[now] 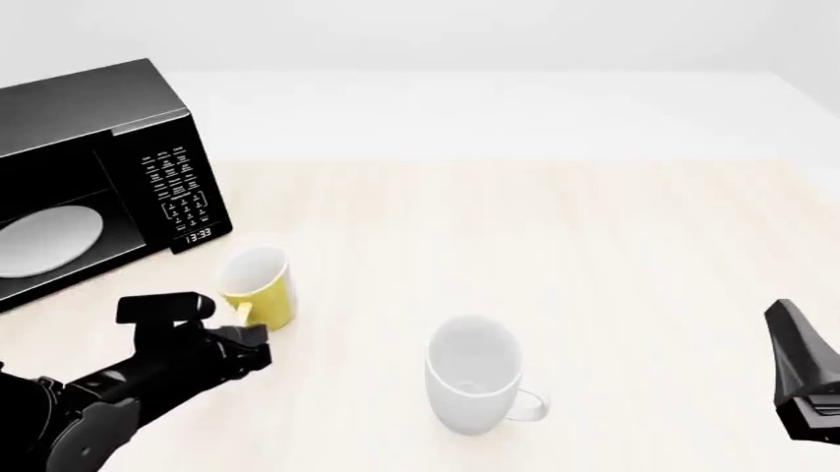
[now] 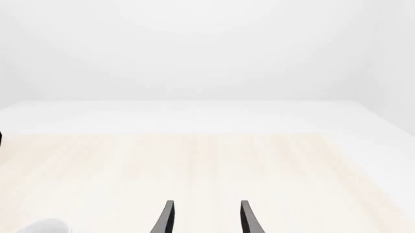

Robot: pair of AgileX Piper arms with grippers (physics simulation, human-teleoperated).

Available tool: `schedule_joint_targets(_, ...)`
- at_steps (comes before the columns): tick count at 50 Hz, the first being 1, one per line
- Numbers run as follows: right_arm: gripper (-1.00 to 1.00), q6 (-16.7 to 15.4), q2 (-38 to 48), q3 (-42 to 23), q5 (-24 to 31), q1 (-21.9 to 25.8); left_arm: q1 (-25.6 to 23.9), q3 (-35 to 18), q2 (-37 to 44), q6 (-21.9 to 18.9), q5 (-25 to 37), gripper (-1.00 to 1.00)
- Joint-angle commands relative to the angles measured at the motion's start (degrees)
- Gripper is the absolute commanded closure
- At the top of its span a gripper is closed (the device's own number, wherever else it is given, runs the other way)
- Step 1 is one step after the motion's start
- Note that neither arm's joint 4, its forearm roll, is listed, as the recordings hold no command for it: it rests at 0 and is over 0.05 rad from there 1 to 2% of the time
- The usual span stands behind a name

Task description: Put the yellow and white mug in the microwave and close it.

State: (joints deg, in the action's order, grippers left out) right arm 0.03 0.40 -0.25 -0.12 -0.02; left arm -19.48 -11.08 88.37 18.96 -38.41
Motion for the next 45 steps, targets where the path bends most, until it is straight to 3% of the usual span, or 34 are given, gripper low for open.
schedule_joint_targets(1, -1.0, 0.0, 0.0, 0.0, 0.0, 0.0, 1.0, 1.6, -7.0, -1.8, 2.2, 1.0)
schedule_joint_targets(10, -1.0, 0.0, 0.0, 0.0, 0.0, 0.0, 3.6, 3.6, -24.1, -7.4, 9.6, 1.0)
schedule_joint_targets(13, -1.0, 0.0, 0.0, 0.0, 0.0, 0.0, 4.8, 4.1, -34.4, -9.7, 14.6, 1.0)
schedule_joint_targets(23, -1.0, 0.0, 0.0, 0.0, 0.0, 0.0, 9.0, 5.3, -45.6, -12.8, 20.2, 1.0)
schedule_joint_targets(28, -1.0, 0.0, 0.0, 0.0, 0.0, 0.0, 14.2, 6.3, -49.1, -13.5, 21.6, 1.0)
schedule_joint_targets(38, -1.0, 0.0, 0.0, 0.0, 0.0, 0.0, 18.8, 8.0, -52.5, -15.5, 22.4, 1.0)
schedule_joint_targets(45, -1.0, 0.0, 0.0, 0.0, 0.0, 0.0, 26.7, 9.7, -55.6, -18.4, 22.6, 1.0)
